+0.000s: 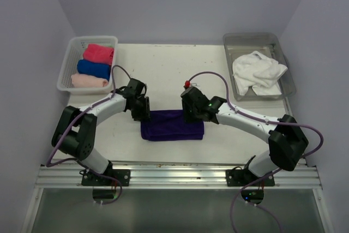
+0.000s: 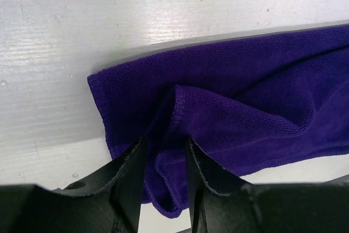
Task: Roll the towels
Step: Fold the towel
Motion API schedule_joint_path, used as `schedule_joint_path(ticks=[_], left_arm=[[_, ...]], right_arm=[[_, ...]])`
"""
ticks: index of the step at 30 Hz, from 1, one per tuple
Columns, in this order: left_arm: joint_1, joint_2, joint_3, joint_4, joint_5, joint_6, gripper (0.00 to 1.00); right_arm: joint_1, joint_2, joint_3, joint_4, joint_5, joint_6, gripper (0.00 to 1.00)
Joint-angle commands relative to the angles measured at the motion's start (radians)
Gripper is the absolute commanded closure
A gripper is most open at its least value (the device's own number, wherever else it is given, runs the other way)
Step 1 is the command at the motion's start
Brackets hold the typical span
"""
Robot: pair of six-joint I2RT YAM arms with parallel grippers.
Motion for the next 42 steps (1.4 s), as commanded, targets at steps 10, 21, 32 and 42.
schedule_joint_path(ticks=[10, 21, 32, 42], left_arm=[[-0.021, 0.011, 0.017, -0.003, -0.042, 0.01, 0.65], [-0.028, -0.097, 0.072, -0.071, -0.121, -0.023, 1.0], [-0.012, -0.185, 0.053, -0.071, -0.227, -0.074, 1.0], [0.031, -0.087, 0.017, -0.077, -0.252, -0.08, 0.87]], right_arm=[[-0.003, -0.035, -0.018, 0.001, 0.043, 0.027, 0.67], [-0.003, -0.055, -0.025, -0.008, 0.055, 0.029, 0.68], [-0.003, -0.057, -0.028, -0.012, 0.072, 0.024, 0.68], [-0.004, -0.051, -0.028, -0.029, 0.093, 0.017, 0.65]])
